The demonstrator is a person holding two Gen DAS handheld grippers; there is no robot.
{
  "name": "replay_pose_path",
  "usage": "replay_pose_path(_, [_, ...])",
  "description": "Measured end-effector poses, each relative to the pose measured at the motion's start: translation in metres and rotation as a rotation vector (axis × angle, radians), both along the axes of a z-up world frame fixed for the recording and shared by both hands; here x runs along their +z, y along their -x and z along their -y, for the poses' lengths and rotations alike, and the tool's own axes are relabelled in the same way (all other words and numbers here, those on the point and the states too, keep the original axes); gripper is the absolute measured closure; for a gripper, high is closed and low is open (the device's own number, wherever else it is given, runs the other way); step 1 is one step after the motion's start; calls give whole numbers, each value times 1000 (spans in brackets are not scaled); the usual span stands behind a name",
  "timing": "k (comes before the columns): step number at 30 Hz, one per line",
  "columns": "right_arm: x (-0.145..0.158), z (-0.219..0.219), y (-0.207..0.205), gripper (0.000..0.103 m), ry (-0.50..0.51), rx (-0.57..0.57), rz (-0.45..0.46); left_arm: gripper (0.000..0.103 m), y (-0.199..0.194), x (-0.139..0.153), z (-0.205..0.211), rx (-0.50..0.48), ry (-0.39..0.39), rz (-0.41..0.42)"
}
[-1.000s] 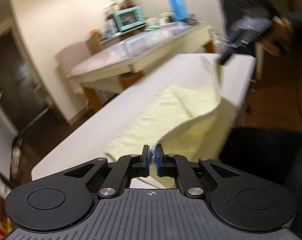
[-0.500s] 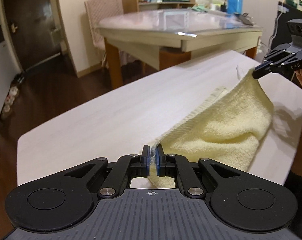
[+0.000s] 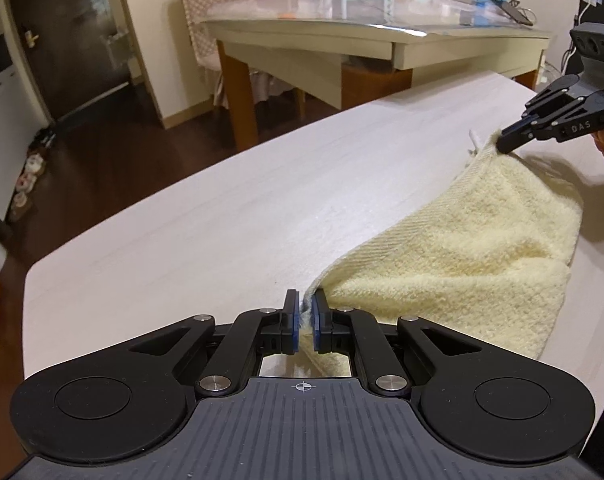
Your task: Fold towel
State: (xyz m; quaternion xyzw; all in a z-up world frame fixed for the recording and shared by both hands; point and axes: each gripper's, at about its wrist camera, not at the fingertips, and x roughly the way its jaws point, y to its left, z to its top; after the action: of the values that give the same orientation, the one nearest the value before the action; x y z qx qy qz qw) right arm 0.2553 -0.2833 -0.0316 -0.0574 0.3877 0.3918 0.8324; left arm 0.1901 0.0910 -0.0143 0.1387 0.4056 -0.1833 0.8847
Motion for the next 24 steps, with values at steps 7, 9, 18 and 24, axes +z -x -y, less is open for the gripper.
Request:
replay_pose_path(7, [1,2,5,86,6,-5,27,84,2,-1,-1,16,-24,17])
replay_pose_path(9, [5,6,5,83,-12,-30,44,74,2,0,-4,26,-22,28])
replay_pose_path(18, [28,21,62,67,-76,-31,51,58,39,17,-7,-7,-13,118])
replay_pose_path(24, [18,20,108,67,4,-31,59,58,104,15,13,-233,20,154])
